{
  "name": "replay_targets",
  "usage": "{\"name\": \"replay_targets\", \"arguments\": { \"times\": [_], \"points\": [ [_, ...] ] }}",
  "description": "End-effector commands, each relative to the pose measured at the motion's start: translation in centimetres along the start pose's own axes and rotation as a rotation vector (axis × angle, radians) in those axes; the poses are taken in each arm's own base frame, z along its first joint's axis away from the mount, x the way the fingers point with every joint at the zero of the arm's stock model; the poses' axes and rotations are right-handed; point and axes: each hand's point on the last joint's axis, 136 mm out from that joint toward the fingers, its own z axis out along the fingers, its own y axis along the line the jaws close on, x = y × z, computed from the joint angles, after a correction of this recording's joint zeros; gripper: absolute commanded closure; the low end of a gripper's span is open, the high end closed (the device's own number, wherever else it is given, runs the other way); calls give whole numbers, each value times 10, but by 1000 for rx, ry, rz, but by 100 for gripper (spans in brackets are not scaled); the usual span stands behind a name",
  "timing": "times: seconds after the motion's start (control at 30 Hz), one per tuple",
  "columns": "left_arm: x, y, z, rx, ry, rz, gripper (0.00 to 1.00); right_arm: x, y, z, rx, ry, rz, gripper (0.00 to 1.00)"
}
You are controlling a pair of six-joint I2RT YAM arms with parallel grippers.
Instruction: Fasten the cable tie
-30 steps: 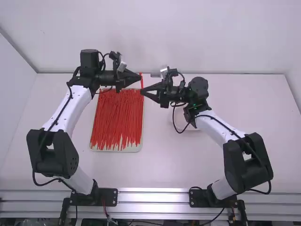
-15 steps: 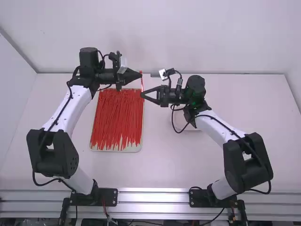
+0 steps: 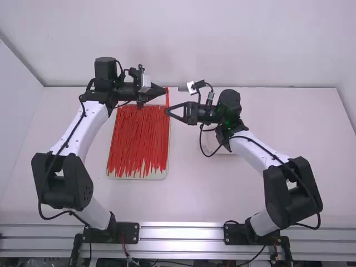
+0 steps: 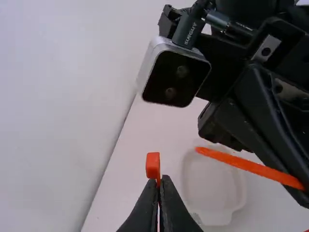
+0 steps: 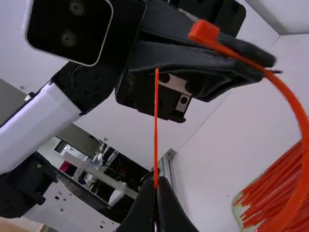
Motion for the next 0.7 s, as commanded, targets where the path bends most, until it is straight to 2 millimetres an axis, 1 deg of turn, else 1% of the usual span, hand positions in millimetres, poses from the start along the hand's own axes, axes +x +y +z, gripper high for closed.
{"name": "replay_targets", "arguments": {
  "times": [0.0, 0.07, 0.17, 0.33, 0.5, 0.67],
  "points": [
    [-3, -10, 8, 47, -32, 22, 98, -4, 6, 5, -12, 2, -8, 100],
    [-4, -12, 10, 53, -33, 21, 98, -3, 6, 6, -12, 1, -7, 100],
    [-1, -13, 10, 52, -29, 64, 98, -5, 6, 5, -9, -4, 2, 100],
    [3, -9, 1, 36, -29, 90, 98, -5, 6, 5, -9, -4, 18, 100],
    [2, -4, -1, 19, -26, 112, 98, -4, 6, 6, -11, -1, 18, 100],
    [0, -3, -3, 20, -37, 128, 98, -5, 6, 5, -10, -3, 19, 100]
  ]
}}
